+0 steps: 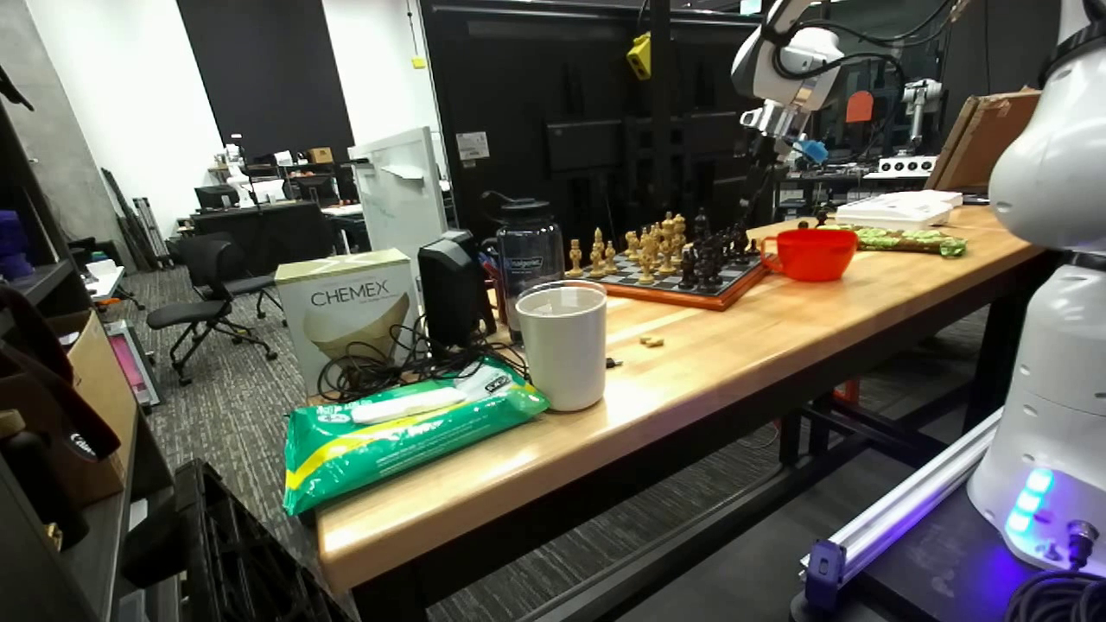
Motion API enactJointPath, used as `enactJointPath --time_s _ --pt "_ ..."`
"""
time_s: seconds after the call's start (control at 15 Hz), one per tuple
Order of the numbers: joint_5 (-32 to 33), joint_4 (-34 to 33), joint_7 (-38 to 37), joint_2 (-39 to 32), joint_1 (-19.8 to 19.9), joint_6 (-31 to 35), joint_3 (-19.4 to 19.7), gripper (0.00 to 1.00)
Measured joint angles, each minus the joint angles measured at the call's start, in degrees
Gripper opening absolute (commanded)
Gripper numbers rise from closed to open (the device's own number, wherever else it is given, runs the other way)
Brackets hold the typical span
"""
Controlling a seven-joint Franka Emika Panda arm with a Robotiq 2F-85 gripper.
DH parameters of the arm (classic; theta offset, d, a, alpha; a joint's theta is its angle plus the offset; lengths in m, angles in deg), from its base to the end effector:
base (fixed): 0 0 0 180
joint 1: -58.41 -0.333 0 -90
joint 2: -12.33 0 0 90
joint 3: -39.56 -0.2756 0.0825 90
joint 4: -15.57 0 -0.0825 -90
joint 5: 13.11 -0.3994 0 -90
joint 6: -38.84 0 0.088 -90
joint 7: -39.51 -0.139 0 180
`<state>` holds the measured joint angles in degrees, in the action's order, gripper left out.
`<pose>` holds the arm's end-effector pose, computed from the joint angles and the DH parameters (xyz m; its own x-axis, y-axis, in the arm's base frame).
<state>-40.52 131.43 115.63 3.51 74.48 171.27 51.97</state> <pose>0.5442 -0.2716 0.3129 0.8023 0.4758 0.3605 0.5102 -0.8600 -0.0004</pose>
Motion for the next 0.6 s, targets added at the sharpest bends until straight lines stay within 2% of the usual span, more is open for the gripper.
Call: enactJointPath --time_s 0.6 --pt "0.0 -0.8 -0.1 0.0 0.0 0.0 -0.1 1.00"
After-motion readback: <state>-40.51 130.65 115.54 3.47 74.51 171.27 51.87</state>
